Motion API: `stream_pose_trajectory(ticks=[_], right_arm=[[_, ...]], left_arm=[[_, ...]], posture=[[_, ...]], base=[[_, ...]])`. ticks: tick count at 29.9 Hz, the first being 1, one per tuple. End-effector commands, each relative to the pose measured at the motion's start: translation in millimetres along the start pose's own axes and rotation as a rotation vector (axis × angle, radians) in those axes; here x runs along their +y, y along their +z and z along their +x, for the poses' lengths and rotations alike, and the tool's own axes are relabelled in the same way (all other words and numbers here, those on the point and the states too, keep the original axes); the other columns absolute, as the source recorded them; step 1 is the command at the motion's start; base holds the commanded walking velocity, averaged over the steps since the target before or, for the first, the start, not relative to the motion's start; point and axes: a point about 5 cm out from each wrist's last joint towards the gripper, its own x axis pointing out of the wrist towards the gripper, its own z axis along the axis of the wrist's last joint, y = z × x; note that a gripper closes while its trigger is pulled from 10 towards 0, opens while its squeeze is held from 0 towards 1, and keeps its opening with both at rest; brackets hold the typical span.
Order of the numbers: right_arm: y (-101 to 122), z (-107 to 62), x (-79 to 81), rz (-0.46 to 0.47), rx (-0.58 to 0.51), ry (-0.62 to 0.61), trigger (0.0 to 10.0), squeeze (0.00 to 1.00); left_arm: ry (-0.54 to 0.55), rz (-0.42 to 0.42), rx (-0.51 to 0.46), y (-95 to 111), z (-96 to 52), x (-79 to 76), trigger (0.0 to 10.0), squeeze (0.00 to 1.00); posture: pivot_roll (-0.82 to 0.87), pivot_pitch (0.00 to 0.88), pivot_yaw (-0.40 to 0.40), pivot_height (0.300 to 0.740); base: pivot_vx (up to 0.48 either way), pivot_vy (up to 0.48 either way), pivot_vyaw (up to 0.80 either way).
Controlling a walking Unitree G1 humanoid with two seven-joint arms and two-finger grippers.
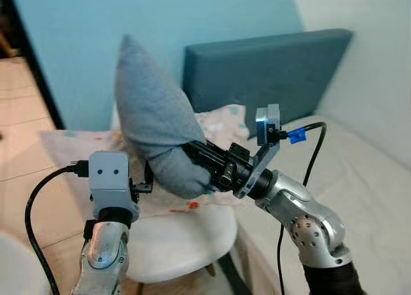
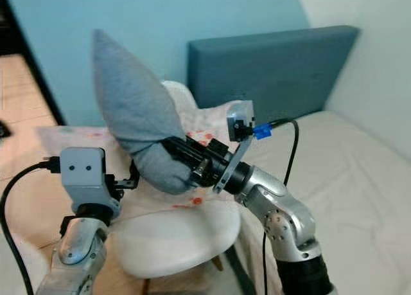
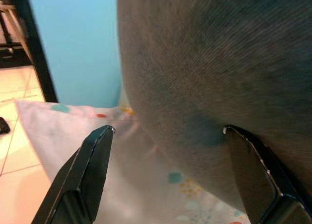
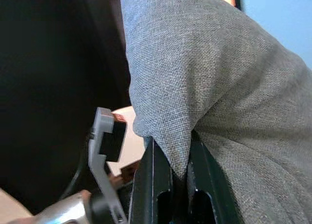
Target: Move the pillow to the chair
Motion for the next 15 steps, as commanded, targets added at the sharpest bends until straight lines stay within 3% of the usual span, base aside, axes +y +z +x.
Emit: stream_pose_trajectory(ticks=[1, 3, 7, 15], right_arm=[[11, 9.1, 19.9, -0.014, -0.044, 0.158, 0.0, 0.00], [8, 7.6, 18.8, -0.015, -0.025, 0.152, 0.0, 0.00], [-19, -1.3, 2.2, -0.040, 0.092, 0.038, 0.0, 0.00], [-38, -11.0, -6.6, -0.026, 0.158, -0.028, 0.0, 0.00]], left_arm=[[-0.030, -0.007, -0.002, 0, 0.4, -5.5, 10.0, 0.00], [-0.029, -0.006, -0.003, 1, 0.6, -5.5, 10.0, 0.00], [-0.021, 0.005, -0.016, 2, 2.1, -5.0, 10.0, 0.00], [-0.021, 0.026, -0.030, 4, 2.9, -5.7, 10.0, 0.00]], posture=[[0.03, 0.000, -0.120, 0.740], [0.03, 0.000, -0.120, 0.740], [0.03, 0.000, -0.124, 0.740], [0.04, 0.000, -0.127, 0.740]], base=[[0.000, 0.000, 0.80], [0.000, 0.000, 0.80], [0.000, 0.000, 0.80], [0.000, 0.000, 0.80]])
